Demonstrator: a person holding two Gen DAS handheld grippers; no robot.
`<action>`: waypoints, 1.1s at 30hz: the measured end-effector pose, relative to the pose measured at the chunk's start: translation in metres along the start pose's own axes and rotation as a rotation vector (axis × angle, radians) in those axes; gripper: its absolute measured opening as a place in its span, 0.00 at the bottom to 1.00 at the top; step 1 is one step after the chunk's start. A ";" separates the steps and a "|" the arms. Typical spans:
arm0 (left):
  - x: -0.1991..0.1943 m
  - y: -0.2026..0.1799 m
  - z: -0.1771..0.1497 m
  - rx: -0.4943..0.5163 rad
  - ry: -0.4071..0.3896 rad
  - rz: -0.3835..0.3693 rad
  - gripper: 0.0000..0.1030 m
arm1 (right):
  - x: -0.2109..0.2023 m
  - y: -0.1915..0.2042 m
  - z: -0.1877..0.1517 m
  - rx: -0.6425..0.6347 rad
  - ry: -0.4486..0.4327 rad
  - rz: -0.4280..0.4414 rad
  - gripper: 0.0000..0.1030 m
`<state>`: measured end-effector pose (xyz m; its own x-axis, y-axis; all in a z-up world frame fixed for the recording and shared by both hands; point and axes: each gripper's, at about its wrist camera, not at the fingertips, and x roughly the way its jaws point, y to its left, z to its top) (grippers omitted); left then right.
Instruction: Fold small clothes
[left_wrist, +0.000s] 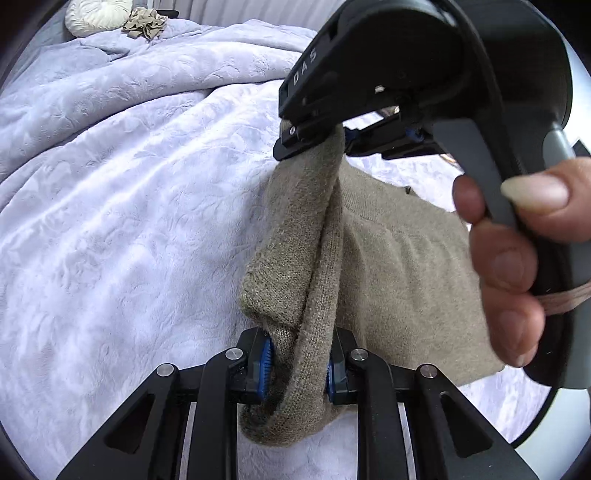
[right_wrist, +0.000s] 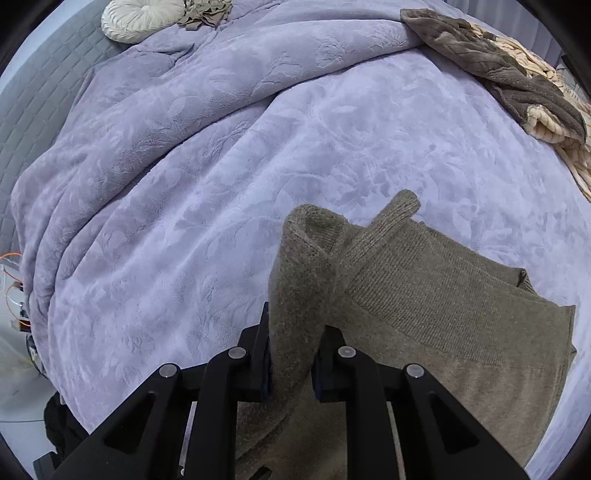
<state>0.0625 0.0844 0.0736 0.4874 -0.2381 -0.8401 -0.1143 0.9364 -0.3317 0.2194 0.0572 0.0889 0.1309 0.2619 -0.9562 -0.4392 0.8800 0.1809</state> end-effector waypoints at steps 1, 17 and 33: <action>0.000 -0.005 0.001 0.005 0.006 0.018 0.23 | -0.002 -0.004 -0.001 0.000 0.003 0.013 0.17; -0.002 -0.093 0.000 0.138 0.006 0.176 0.23 | -0.052 -0.031 -0.009 -0.060 -0.039 0.058 0.17; 0.030 -0.189 -0.005 0.238 0.047 0.287 0.23 | -0.088 -0.093 -0.026 -0.126 -0.034 0.123 0.17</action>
<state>0.0942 -0.1013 0.1088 0.4236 0.0365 -0.9051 -0.0332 0.9991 0.0247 0.2259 -0.0578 0.1499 0.0982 0.3793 -0.9200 -0.5615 0.7844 0.2635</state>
